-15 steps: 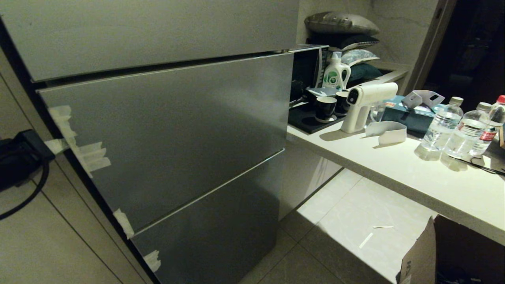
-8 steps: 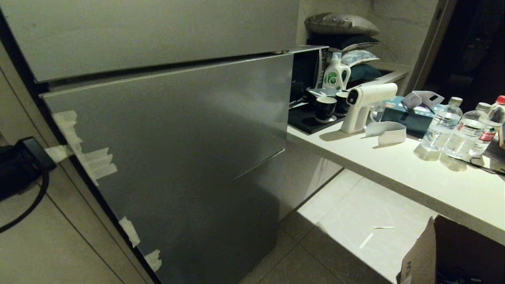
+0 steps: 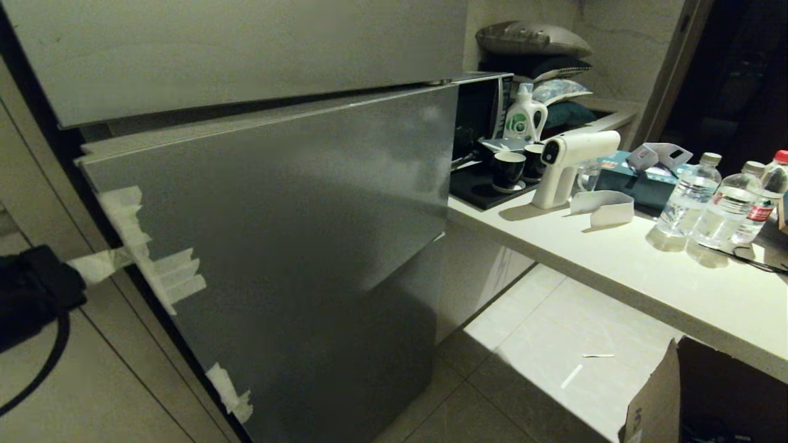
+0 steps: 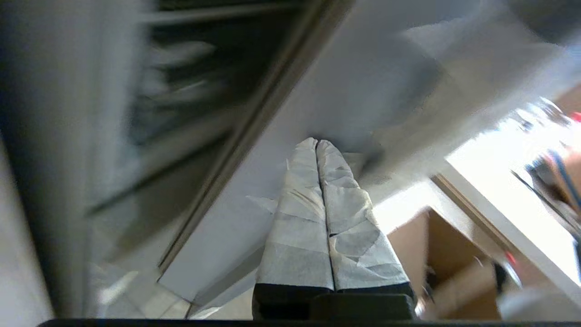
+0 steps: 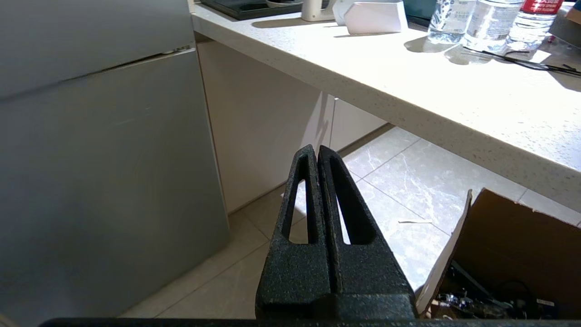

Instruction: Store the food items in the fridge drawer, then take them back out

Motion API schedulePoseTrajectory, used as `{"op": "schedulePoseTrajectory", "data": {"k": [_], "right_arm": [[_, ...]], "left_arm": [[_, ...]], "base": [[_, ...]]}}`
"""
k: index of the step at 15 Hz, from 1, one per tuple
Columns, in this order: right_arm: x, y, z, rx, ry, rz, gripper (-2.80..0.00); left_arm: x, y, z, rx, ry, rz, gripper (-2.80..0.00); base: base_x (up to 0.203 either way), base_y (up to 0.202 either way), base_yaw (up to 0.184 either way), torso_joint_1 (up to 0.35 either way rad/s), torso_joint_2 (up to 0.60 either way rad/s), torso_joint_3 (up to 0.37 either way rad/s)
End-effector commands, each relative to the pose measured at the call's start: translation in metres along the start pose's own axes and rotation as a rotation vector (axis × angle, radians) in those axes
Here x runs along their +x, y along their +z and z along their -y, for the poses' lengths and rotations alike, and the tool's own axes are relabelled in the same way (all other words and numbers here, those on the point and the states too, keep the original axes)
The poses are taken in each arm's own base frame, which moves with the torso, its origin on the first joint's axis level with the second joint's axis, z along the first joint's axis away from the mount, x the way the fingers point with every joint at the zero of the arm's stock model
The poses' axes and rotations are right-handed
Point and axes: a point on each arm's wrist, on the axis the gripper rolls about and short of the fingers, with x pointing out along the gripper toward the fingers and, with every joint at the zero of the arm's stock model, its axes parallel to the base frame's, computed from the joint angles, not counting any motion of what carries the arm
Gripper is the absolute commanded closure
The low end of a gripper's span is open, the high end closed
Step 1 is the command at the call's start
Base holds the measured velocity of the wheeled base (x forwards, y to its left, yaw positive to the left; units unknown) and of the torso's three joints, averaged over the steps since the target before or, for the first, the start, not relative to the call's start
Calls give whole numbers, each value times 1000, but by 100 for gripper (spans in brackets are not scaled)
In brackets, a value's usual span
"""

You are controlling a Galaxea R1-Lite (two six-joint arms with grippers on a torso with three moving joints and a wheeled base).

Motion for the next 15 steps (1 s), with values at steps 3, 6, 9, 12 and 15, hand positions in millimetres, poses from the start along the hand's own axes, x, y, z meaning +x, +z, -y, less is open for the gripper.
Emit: {"op": "schedulePoseTrajectory", "data": {"k": [3, 6, 9, 12, 15], "right_arm": [[2, -9, 0, 0, 0, -30, 0], [2, -9, 0, 0, 0, -31, 0], [2, -9, 0, 0, 0, -30, 0], [2, -9, 0, 0, 0, -30, 0], [2, -9, 0, 0, 0, -30, 0]], "left_arm": [[-29, -11, 24, 40, -123, 35, 0], [-39, -18, 33, 52, -199, 29, 0], [-55, -27, 39, 64, -251, 35, 0], [-86, -35, 42, 75, -276, 60, 0], [-116, -50, 42, 72, -289, 34, 0]], "base": [[0, 0, 0, 0, 0, 0], [0, 0, 0, 0, 0, 0], [0, 0, 0, 0, 0, 0], [0, 0, 0, 0, 0, 0], [0, 0, 0, 0, 0, 0]]}}
